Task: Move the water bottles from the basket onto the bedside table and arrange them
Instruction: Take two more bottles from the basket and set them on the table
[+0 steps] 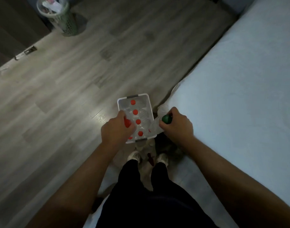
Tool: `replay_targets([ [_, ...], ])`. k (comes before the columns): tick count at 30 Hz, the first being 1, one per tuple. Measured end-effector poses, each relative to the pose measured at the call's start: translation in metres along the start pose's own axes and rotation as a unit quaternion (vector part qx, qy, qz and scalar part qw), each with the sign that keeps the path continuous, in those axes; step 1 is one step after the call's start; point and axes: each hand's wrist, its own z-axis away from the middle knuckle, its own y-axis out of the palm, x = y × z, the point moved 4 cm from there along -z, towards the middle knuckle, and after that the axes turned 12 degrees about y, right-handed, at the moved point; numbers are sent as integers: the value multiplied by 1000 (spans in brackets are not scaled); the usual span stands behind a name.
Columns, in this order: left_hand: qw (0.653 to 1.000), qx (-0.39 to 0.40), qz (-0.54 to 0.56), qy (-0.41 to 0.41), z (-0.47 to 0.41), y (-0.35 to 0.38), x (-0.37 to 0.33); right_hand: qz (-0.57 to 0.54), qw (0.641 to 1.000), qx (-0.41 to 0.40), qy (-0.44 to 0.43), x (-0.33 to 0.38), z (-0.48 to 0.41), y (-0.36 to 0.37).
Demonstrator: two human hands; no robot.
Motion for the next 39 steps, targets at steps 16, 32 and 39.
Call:
replay_targets([
  [16,947,35,32,317,47,-43,-93,-311,899,-232,206,-116,172,-29],
  [32,912,103,67,392,179,63,-224,-347,820,-333,310,-302,362,-27],
  [39,892,131,104,419,260,114,-286,-367,767,-340,400,-395,437,-8],
])
